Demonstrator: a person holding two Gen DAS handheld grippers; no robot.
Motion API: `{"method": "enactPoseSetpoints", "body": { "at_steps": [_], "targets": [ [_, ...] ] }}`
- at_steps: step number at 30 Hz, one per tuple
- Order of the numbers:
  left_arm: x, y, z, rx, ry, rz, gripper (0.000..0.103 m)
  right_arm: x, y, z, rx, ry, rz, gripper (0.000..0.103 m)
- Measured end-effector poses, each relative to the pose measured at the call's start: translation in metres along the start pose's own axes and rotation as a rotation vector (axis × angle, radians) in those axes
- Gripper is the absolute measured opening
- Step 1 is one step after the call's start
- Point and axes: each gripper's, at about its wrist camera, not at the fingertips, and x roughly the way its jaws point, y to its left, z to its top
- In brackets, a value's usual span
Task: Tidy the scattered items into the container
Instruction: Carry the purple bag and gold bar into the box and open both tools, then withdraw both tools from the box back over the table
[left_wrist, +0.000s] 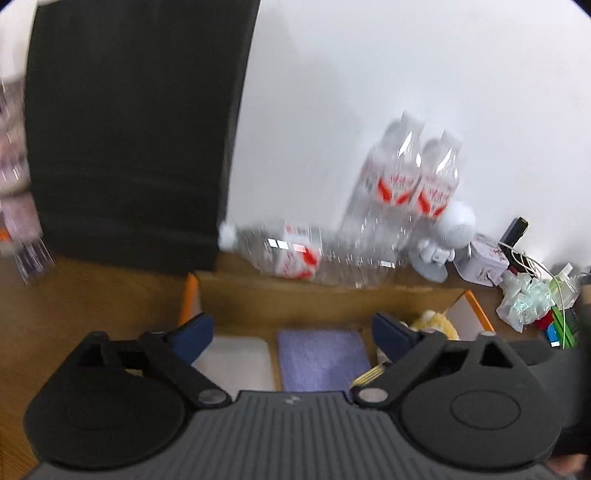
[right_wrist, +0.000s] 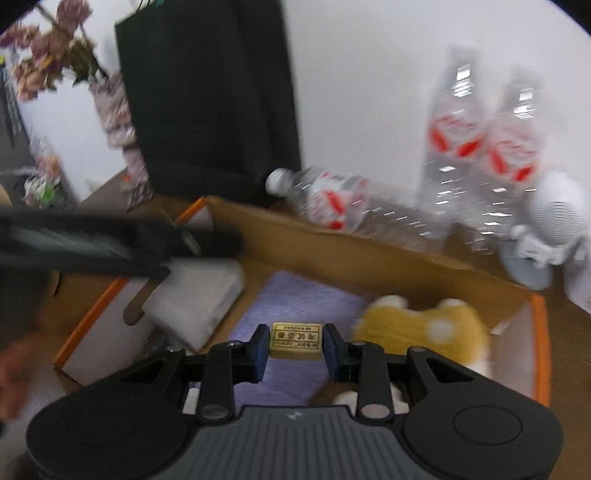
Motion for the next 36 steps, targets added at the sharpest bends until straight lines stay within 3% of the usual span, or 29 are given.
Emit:
{"method": "enactPoseSetpoints", "body": {
  "at_steps": [4, 7, 10, 13, 16, 21, 26, 29, 32, 36],
  "targets": [
    [-0.013, 0.009, 0.006, 0.009, -0.016, 0.044, 0.098, 0.021, 0.016, 0.01, -0.009, 0.055, 0.019, 0.033],
    [-0.017, 0.018, 0.002, -0.01, -0.011, 0.051, 0.098, 0.015, 0.018, 0.015, 0.033, 0.032, 0.043, 0.051],
    [-0.022, 0.021, 0.001, -0.018, 0.008, 0.07, 0.099, -0.006, 0.011, 0.014, 0.069, -0.007, 0.078, 0.051],
    [-0.024, 0.015, -0.002, -0.003, 0.051, 0.063, 0.103, -0.022, 0.001, 0.015, 0.101, 0.006, -0.01, 0.058],
    [-0.027, 0.0, -0.009, 0.052, 0.131, 0.082, 0.103, -0.037, -0.01, 0.01, 0.163, 0.082, -0.097, 0.064],
    [-0.055, -0.032, -0.025, 0.144, 0.147, 0.081, 0.103, -0.079, -0.013, -0.004, 0.221, 0.086, -0.102, 0.076],
    [-0.111, -0.058, -0.025, 0.168, 0.065, 0.071, 0.103, -0.131, 0.016, -0.017, 0.153, -0.001, -0.131, 0.078],
    [-0.148, -0.068, -0.038, 0.169, -0.042, 0.095, 0.103, -0.164, 0.027, -0.027, 0.149, -0.089, -0.129, 0.08],
    [-0.183, -0.069, -0.073, 0.176, -0.182, 0.073, 0.103, -0.196, 0.039, -0.053, 0.127, -0.213, -0.136, 0.085],
    [-0.209, -0.062, -0.146, 0.141, -0.24, -0.004, 0.103, -0.222, 0.06, -0.128, 0.076, -0.393, -0.143, 0.095]
  ]
}}
